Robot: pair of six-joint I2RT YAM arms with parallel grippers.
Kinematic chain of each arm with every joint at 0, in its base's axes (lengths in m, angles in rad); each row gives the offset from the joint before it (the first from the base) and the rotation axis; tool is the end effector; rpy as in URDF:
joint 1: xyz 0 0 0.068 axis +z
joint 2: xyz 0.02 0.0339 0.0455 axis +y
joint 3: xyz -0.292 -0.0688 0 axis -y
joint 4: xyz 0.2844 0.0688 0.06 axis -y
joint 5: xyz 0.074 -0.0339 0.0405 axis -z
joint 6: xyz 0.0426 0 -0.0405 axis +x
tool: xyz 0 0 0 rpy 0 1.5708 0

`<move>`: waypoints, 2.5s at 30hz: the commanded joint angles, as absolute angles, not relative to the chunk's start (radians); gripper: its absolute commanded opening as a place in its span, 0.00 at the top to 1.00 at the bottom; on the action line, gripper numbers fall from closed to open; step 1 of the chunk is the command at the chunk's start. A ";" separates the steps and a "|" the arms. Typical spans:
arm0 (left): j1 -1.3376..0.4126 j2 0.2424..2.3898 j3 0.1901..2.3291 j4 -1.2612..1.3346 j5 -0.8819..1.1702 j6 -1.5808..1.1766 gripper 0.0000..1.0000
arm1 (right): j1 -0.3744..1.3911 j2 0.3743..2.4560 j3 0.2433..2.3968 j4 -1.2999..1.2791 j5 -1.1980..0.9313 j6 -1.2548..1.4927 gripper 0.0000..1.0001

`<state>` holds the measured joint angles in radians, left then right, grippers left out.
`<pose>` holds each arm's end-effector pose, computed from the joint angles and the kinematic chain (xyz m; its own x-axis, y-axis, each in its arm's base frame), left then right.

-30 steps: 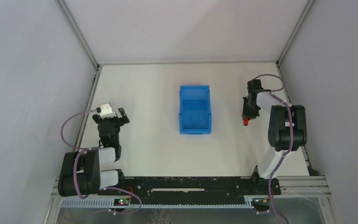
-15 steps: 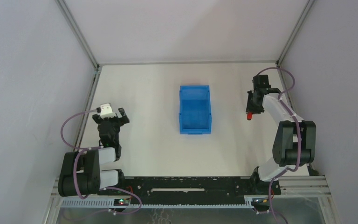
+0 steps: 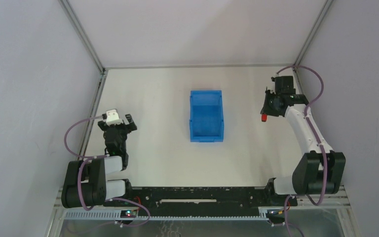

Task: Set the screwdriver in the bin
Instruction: Pick up the screwdriver from the center of the board, then place the screwdriver in the bin.

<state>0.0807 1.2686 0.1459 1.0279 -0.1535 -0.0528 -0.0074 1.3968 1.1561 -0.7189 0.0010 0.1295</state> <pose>0.2247 0.0247 0.1510 -0.0820 -0.0590 -0.9949 -0.2360 0.9710 -0.0381 0.3269 -0.0025 0.2961 -0.8111 0.1351 -0.5691 0.1137 0.9908 0.0733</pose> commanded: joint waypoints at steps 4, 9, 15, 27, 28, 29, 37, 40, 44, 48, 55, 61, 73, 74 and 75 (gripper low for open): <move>0.074 1.256 0.189 1.060 -0.161 -0.037 0.00 | 0.078 1.262 1.261 -0.717 -0.143 0.178 0.93; 0.074 1.256 0.190 1.060 -0.161 -0.036 0.00 | 0.207 1.235 1.342 -0.724 -0.101 0.206 0.92; 0.074 1.256 0.189 1.060 -0.161 -0.037 0.00 | 0.351 1.271 1.521 -0.772 0.015 0.240 0.92; 0.075 1.256 0.189 1.060 -0.161 -0.037 0.00 | 0.549 1.472 1.802 -0.908 0.148 0.360 0.92; 0.075 1.257 0.189 1.060 -0.160 -0.037 0.00 | 0.556 1.494 1.823 -0.926 0.155 0.376 0.93; 0.074 1.257 0.189 1.060 -0.161 -0.036 0.00 | 0.562 1.519 1.846 -0.944 0.155 0.385 0.95; 0.074 1.256 0.188 1.060 -0.161 -0.037 0.00 | 0.612 1.705 1.981 -1.045 0.153 0.402 0.95; 0.074 1.256 0.188 1.060 -0.161 -0.036 0.00 | 0.626 1.761 2.006 -1.065 0.145 0.402 0.95; 0.075 1.256 0.189 1.060 -0.161 -0.036 0.00 | 0.643 1.816 2.006 -1.062 0.144 0.406 0.95; 0.074 1.256 0.189 1.060 -0.161 -0.036 0.00 | 0.659 1.866 1.986 -1.053 0.163 0.417 0.94; 0.074 1.256 0.189 1.060 -0.161 -0.036 0.00 | 0.683 1.909 1.898 -1.004 0.208 0.449 0.93; 0.075 1.256 0.189 1.060 -0.160 -0.036 0.00 | 0.700 1.935 1.812 -0.955 0.213 0.469 0.91; 0.075 1.256 0.189 1.060 -0.161 -0.037 0.00 | 0.705 2.004 1.694 -0.846 0.222 0.545 0.86; 0.074 1.256 0.189 1.060 -0.161 -0.036 0.00 | 0.706 2.012 1.689 -0.838 0.224 0.552 0.86; 0.073 1.256 0.189 1.060 -0.160 -0.037 0.00 | 0.707 2.020 1.684 -0.832 0.226 0.558 0.86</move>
<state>0.0807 1.2686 0.1463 1.0279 -0.1532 -0.0528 0.6949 1.9957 1.6958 -0.8928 0.1982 0.5030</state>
